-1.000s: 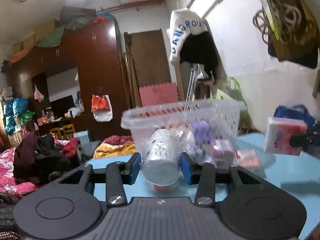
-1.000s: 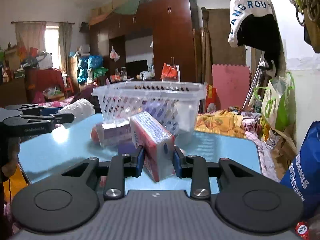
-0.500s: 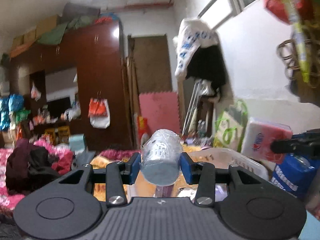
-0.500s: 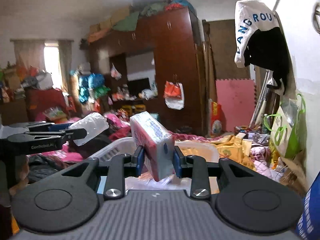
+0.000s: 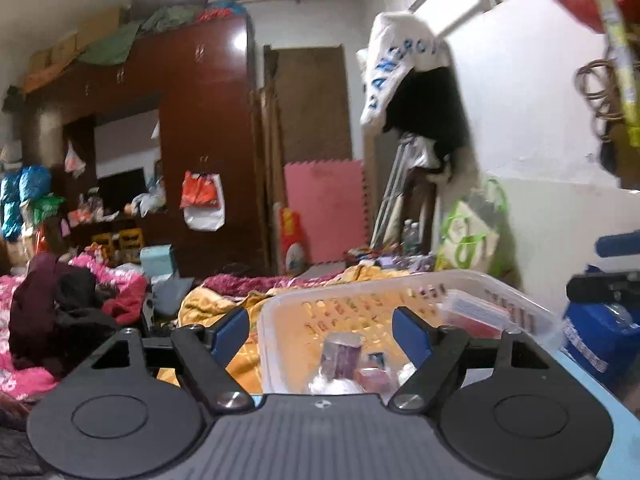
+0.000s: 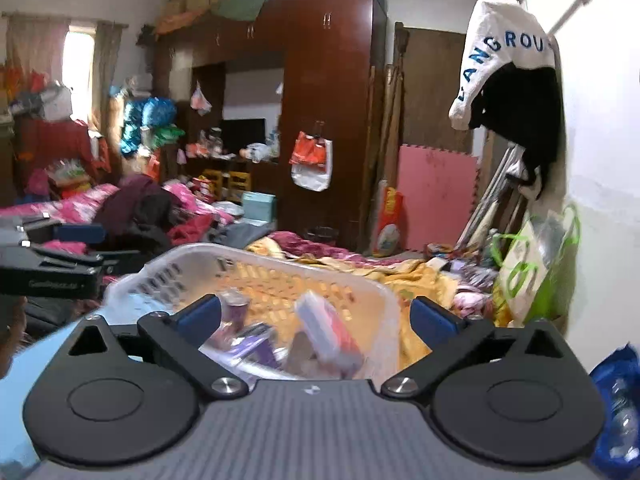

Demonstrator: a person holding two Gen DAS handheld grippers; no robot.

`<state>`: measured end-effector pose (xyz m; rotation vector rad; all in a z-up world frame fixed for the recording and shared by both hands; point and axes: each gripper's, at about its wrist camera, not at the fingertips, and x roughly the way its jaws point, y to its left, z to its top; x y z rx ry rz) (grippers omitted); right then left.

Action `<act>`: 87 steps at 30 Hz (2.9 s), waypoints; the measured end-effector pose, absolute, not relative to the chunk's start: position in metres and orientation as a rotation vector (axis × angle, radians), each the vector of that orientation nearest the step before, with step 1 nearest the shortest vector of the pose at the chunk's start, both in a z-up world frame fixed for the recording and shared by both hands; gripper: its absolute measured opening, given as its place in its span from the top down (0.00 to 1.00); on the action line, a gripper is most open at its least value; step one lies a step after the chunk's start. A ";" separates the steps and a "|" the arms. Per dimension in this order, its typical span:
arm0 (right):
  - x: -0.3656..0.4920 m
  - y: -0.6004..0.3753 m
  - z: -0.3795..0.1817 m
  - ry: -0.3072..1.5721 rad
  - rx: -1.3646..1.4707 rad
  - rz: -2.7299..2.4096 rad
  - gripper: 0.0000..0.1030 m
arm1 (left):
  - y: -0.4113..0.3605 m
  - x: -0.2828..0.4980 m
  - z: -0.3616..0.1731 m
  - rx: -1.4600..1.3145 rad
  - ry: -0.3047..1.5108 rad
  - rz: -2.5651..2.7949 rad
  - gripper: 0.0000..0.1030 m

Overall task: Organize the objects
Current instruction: 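Grasp the white tub with the left gripper while the right carries the pink box to the basket, then grasp the THANK YOU box with the right gripper while the left grasps a red-wrapped ball, then carry both items over the white basket and open both grippers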

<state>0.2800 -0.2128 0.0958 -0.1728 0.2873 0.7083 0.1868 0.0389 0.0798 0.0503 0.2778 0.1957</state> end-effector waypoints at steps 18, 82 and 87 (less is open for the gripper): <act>0.288 -0.215 -0.034 0.547 -0.238 0.756 0.00 | 0.049 0.180 -0.029 0.037 0.556 0.167 0.07; 0.269 -0.228 0.082 0.125 -0.046 0.736 0.19 | 0.028 0.171 0.103 0.037 0.255 0.132 0.62; 0.321 -0.176 0.102 0.236 -0.123 0.744 0.19 | 0.038 0.255 0.100 -0.045 0.412 0.147 0.63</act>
